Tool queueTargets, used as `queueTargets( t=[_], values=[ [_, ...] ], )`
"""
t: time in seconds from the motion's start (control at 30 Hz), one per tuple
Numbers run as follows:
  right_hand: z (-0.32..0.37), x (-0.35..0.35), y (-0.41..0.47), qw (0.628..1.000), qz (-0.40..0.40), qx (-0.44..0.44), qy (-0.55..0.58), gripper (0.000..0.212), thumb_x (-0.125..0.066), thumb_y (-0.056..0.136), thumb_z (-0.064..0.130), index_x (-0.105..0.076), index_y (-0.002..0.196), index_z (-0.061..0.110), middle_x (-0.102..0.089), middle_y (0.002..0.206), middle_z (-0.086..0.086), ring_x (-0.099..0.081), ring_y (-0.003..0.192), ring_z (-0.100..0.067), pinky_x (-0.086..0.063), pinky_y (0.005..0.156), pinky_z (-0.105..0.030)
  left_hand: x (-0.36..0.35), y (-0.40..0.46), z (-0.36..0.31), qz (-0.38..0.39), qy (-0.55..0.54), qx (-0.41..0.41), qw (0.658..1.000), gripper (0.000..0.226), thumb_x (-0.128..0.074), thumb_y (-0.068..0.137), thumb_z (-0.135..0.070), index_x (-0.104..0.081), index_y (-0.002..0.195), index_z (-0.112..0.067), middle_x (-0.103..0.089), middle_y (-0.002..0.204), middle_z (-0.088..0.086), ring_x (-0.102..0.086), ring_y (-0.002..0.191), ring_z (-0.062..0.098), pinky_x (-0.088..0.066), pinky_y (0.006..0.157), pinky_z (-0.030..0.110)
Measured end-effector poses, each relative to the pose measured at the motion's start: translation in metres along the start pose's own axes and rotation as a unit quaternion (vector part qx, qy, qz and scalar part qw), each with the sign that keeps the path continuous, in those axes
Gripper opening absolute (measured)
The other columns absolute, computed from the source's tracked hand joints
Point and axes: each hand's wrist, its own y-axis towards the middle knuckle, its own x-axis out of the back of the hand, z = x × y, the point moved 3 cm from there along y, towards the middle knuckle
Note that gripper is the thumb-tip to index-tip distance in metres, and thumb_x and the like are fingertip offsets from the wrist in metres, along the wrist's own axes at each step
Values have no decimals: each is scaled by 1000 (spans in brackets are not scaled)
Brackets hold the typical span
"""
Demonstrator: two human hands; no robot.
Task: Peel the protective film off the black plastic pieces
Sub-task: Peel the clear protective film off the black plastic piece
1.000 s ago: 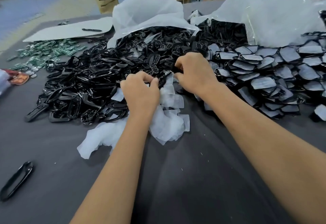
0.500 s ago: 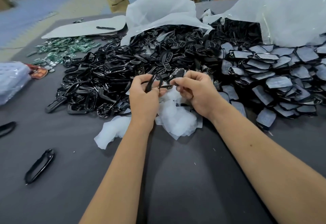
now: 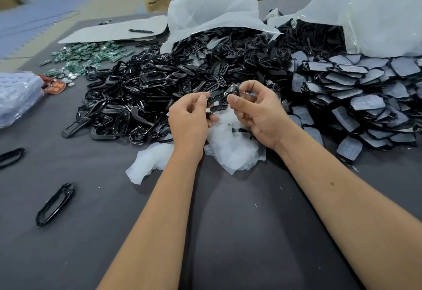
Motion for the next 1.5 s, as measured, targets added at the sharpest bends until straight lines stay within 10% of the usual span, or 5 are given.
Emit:
queueTargets(
  t=[0.3,0.53,0.67,1.13,1.5],
  values=[
    [-3,0,5,998,-35,44,-13,17,-62,103,11,-77,97,6,-67,82,-8,-56,66,-13,-42,51,-20,-5,7,3,14,-101,57,993,35,-45,100,19,-65,123,1,-71,114,17,-74,109,23,-61,81,24],
    [-5,-1,7,998,-61,31,9,38,-45,112,27,-74,104,4,-18,71,-3,-14,60,-17,-22,45,-22,-5,8,5,-3,-92,64,994,26,-49,104,5,-74,107,-2,-75,103,11,-78,90,17,-62,76,25],
    [-4,-1,4,995,-73,51,-32,6,-62,104,13,-62,103,7,-38,62,0,-28,50,-12,-24,41,-24,-4,8,4,25,-85,77,993,36,-46,101,11,-76,110,-7,-74,108,11,-79,84,16,-62,78,25],
    [-3,-4,1,980,-125,108,-111,22,-48,109,11,-70,110,10,-62,72,-4,-44,50,-13,-32,40,-23,-5,4,5,5,-10,47,999,30,-53,96,8,-74,102,-13,-72,64,-4,-79,70,22,-62,65,29],
    [-2,-6,-1,938,-105,158,-291,7,-77,90,6,-72,89,10,-71,75,-2,-66,58,-14,-53,54,-30,-5,3,3,4,1,34,999,26,-56,97,5,-76,101,-11,-67,62,-1,-78,70,24,-64,69,34]
  ],
)
